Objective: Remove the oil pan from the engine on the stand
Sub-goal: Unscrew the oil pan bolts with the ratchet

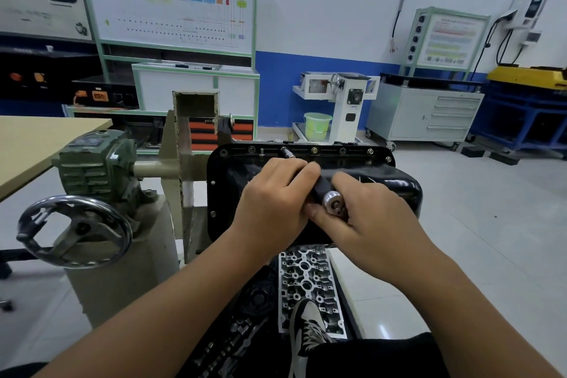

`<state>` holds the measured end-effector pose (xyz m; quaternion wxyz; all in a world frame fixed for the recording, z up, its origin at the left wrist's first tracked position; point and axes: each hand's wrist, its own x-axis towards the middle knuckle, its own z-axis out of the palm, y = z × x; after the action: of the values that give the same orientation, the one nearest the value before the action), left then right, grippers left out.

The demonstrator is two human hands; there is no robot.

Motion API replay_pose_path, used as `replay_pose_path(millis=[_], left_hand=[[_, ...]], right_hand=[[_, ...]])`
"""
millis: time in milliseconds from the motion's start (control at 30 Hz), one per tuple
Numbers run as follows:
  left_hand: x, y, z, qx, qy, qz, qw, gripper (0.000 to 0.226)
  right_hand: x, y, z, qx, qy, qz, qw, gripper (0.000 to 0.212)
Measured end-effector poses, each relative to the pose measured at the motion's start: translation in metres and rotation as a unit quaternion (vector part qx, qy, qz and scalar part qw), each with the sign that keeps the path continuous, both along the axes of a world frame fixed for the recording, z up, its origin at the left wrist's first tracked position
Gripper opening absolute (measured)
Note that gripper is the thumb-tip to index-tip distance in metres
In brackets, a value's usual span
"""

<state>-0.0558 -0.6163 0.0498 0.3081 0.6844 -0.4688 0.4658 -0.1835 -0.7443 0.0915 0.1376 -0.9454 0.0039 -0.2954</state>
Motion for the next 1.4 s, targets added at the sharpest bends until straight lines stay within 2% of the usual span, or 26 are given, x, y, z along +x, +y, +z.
replay_pose_path(millis=[67,133,300,367,467,533,633,700,733,767,800,867,967,1000,1067,1133,1200,1267,1333,1400], left_hand=[[-0.001,0.000,0.000,-0.002,0.003,0.003,1.000,0.032],[0.000,0.000,0.000,-0.004,0.008,0.001,1.000,0.030],[0.000,0.001,0.000,-0.005,0.000,-0.025,1.000,0.034],[0.001,0.003,0.001,-0.005,-0.004,-0.055,0.998,0.043],[0.002,0.008,0.008,0.022,-0.011,-0.079,0.997,0.041],[0.000,0.009,0.011,0.032,-0.012,-0.078,0.996,0.034],[-0.003,0.006,0.018,-0.001,0.022,-0.078,0.997,0.032],[-0.002,0.004,0.023,-0.035,0.060,-0.078,0.994,0.033],[-0.002,0.005,0.024,-0.047,0.074,-0.080,0.993,0.033],[-0.001,0.006,0.026,-0.049,0.082,-0.085,0.992,0.031],[-0.001,0.007,0.026,-0.043,0.084,-0.089,0.992,0.029],[0.000,0.007,0.027,-0.019,0.074,-0.086,0.993,0.021],[0.002,0.006,0.029,-0.020,0.072,-0.079,0.994,0.014],[0.003,0.005,0.029,-0.028,0.072,-0.078,0.994,0.013],[0.003,0.004,0.029,-0.041,0.076,-0.073,0.994,0.015],[0.002,0.003,0.028,-0.044,0.080,-0.070,0.993,0.017],[0.003,0.003,0.028,-0.031,0.075,-0.077,0.994,0.017],[0.009,0.005,0.030,-0.014,0.075,-0.085,0.993,0.020],[0.013,0.008,0.031,0.006,0.085,-0.089,0.992,0.027],[0.013,0.008,0.031,0.008,0.100,-0.098,0.990,0.029]], right_hand=[[-0.001,-0.001,0.001,-0.021,-0.005,-0.001,1.000,0.042],[0.000,-0.001,0.000,-0.002,-0.007,0.000,1.000,0.044],[0.005,0.012,-0.012,0.197,-0.020,0.024,0.980,0.046],[0.005,0.019,-0.014,0.223,-0.023,0.024,0.974,0.043],[0.002,0.020,-0.007,0.144,-0.001,-0.003,0.990,0.047],[0.000,0.014,0.003,0.091,0.028,-0.019,0.995,0.041],[-0.002,0.015,0.009,0.078,-0.007,-0.033,0.996,0.019],[-0.004,0.028,0.004,0.121,-0.030,-0.021,0.992,0.018],[-0.005,0.034,0.002,0.143,-0.012,-0.015,0.990,0.020],[-0.006,0.036,0.004,0.139,0.008,-0.013,0.990,0.021],[-0.007,0.034,0.010,0.091,0.015,-0.022,0.996,0.020],[-0.009,0.019,0.028,-0.032,-0.041,-0.075,0.996,0.021],[-0.012,0.006,0.047,-0.085,-0.149,-0.183,0.968,0.034],[-0.012,0.013,0.043,-0.094,-0.158,-0.196,0.963,0.030],[-0.013,0.032,0.021,-0.121,-0.158,-0.159,0.967,0.013],[-0.017,0.046,0.000,-0.123,-0.126,-0.112,0.978,0.018],[-0.017,0.041,0.001,-0.128,-0.103,-0.107,0.981,0.020],[-0.013,0.025,0.016,-0.121,-0.130,-0.136,0.975,0.013],[-0.012,0.015,0.032,-0.081,-0.183,-0.170,0.965,0.018],[-0.012,0.021,0.033,-0.064,-0.185,-0.181,0.964,0.017]])
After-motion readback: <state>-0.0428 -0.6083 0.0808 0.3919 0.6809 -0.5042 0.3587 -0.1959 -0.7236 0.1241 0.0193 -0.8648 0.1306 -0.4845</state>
